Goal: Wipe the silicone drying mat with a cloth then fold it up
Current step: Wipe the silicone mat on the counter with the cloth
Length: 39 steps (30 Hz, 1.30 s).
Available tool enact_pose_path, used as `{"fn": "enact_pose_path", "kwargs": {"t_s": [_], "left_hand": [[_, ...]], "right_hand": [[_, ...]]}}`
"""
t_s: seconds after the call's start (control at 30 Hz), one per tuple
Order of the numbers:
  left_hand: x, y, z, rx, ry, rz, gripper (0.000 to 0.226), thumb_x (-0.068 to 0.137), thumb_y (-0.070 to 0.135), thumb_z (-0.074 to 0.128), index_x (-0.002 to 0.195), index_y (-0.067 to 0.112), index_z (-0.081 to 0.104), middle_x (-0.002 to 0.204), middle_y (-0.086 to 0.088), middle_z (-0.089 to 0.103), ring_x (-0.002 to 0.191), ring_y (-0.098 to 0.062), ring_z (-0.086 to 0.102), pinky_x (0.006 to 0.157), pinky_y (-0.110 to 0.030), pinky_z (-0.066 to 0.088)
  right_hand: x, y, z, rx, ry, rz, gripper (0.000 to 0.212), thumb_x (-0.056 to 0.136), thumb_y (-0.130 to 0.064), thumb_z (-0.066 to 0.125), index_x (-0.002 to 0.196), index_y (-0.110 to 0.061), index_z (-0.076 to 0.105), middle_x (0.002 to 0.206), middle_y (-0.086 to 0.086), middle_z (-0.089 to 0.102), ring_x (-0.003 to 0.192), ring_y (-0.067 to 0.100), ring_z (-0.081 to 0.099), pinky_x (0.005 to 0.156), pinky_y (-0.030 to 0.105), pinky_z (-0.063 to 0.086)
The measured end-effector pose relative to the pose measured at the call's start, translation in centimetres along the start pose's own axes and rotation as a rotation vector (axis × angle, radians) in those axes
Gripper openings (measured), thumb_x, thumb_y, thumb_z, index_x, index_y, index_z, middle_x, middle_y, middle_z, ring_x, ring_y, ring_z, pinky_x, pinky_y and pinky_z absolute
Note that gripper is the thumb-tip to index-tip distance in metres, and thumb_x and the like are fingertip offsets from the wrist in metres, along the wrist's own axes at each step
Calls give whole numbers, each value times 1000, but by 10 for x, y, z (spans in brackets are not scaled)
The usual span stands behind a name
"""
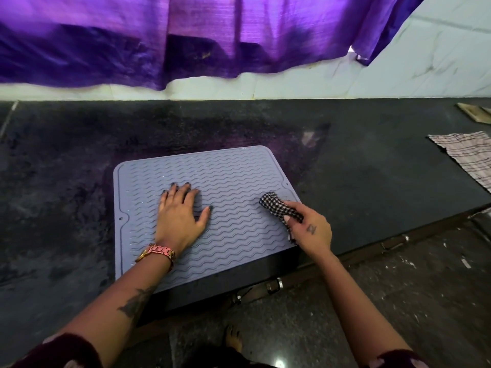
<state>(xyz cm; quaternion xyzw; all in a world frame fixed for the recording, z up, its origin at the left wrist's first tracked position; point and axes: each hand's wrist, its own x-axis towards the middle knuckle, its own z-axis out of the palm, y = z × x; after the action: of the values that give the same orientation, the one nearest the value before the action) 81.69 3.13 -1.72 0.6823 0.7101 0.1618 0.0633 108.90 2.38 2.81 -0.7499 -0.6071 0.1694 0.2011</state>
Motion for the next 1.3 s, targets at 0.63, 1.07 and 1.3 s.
{"fn": "enact_pose_path", "kwargs": {"t_s": [0.63, 1.07, 1.3], "left_hand": [[0, 0, -1, -14, 14, 2, 71, 84, 60, 27, 137, 16, 44, 148, -9, 39, 141, -28, 23, 117, -41, 6], [1, 0, 0, -4, 13, 6, 70, 85, 60, 27, 137, 17, 43, 147, -9, 39, 141, -28, 24, 117, -42, 8], [1, 1, -1, -12, 14, -1, 69, 83, 60, 28, 135, 18, 45, 146, -8, 40, 141, -27, 24, 117, -41, 9]], "right_hand": [[24, 14, 9, 195, 10, -24, 33, 87, -14, 60, 117, -26, 61, 112, 2, 62, 105, 27, 55, 84, 30, 43], [20, -4, 17, -164, 145, -54, 38, 90, -22, 54, 128, -27, 51, 125, 3, 53, 108, 28, 47, 81, 35, 43], [32, -9, -14, 531, -224, 121, 28, 85, -7, 61, 110, -20, 66, 114, 9, 66, 101, 24, 62, 90, 34, 49]]}}
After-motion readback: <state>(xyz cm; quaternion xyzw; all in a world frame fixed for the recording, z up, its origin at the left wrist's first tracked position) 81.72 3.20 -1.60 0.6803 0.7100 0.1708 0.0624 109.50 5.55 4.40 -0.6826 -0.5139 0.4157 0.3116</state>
